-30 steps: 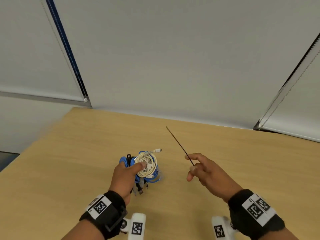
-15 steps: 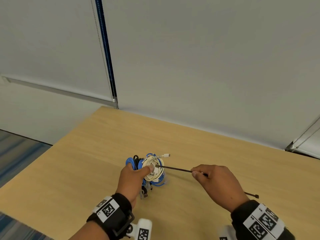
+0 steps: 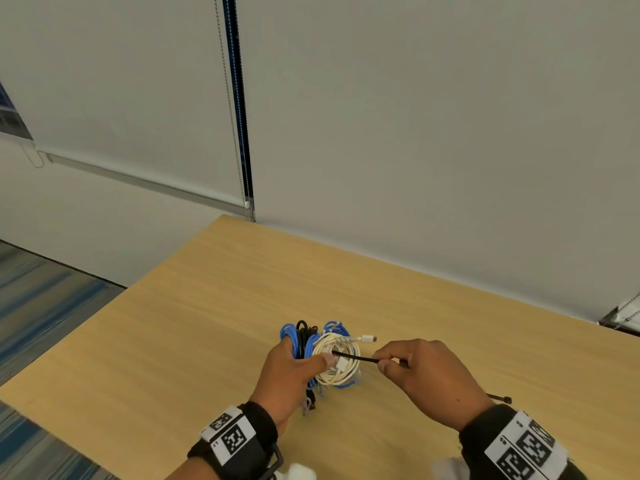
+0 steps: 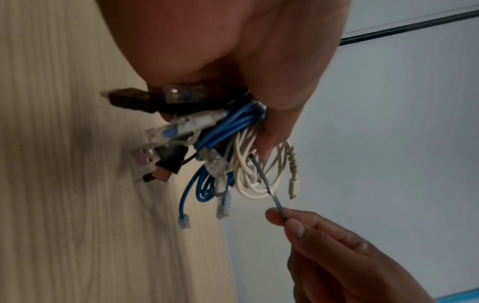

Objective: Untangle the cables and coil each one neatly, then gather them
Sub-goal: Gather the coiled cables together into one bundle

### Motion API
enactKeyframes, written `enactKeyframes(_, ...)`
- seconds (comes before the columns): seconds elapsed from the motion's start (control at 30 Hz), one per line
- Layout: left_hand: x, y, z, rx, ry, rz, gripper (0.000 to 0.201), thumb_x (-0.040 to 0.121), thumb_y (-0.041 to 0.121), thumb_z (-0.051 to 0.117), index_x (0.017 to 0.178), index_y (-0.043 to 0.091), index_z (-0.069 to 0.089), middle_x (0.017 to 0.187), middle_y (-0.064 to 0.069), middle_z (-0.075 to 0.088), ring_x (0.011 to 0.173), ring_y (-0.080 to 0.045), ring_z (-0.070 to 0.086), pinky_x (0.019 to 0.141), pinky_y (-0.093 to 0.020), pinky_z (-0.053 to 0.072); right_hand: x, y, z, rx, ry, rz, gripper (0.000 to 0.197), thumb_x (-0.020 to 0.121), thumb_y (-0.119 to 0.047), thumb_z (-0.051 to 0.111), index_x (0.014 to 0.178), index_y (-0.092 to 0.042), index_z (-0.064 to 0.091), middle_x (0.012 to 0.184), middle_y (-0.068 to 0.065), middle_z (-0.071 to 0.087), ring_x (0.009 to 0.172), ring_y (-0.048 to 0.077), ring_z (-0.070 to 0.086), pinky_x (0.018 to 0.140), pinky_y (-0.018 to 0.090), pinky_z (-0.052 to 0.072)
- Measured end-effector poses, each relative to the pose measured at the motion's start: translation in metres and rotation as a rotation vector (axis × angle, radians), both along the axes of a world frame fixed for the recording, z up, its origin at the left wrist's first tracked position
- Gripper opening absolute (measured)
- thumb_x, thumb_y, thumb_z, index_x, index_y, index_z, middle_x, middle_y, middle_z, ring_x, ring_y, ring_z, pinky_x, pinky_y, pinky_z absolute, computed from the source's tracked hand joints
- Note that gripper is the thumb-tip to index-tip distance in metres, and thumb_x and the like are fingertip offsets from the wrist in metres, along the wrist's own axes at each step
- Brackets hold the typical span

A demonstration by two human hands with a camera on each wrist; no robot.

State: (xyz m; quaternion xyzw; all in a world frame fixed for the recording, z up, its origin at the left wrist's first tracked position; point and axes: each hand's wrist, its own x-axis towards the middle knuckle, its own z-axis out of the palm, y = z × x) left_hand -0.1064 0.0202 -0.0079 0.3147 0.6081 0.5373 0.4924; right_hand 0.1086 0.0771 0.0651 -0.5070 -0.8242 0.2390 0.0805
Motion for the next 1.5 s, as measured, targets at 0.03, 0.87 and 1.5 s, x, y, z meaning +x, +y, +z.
enactKeyframes(0.03,0.002,-0.001,0.004,0.013,0.004,-0.017,0.102,0.063,0.044,0.087,0.144,-0.002,0.045,0.145,-0.017,0.056,0.134,-0.035,0.053,0.110,-0.055,0.044,-0.001,0.000,0.000,-0.003,-0.003,0.001,0.020,0.098,-0.040,0.056,0.106,-0.044,0.073,0.061,-0.020,0.053,0.060,0.000,0.050,0.052,0.016,0.035)
enactKeyframes(0.87,0.018,-0.011,0.016,-0.031,0.071,-0.219,0.047,0.074,0.058,0.066,0.071,0.015,0.047,0.072,-0.013,0.040,0.062,-0.021,0.041,0.060,-0.032,0.037,0.000,-0.008,-0.031,-0.163,-0.039,0.018,0.024,0.099,-0.026,0.051,0.080,-0.021,0.065,0.072,-0.001,0.064,0.068,0.023,0.061,0.067,0.036,0.049)
enactKeyframes(1.5,-0.003,0.000,0.001,-0.059,0.317,-0.057,0.016,0.090,0.011,0.072,0.076,0.018,0.077,0.072,0.005,0.075,0.072,-0.007,0.069,0.063,-0.014,0.049,-0.003,-0.029,-0.039,-0.624,0.216,-0.007,0.036,0.096,-0.009,0.041,0.103,-0.029,0.071,0.072,0.000,0.062,0.046,0.005,0.050,0.046,0.015,0.040)
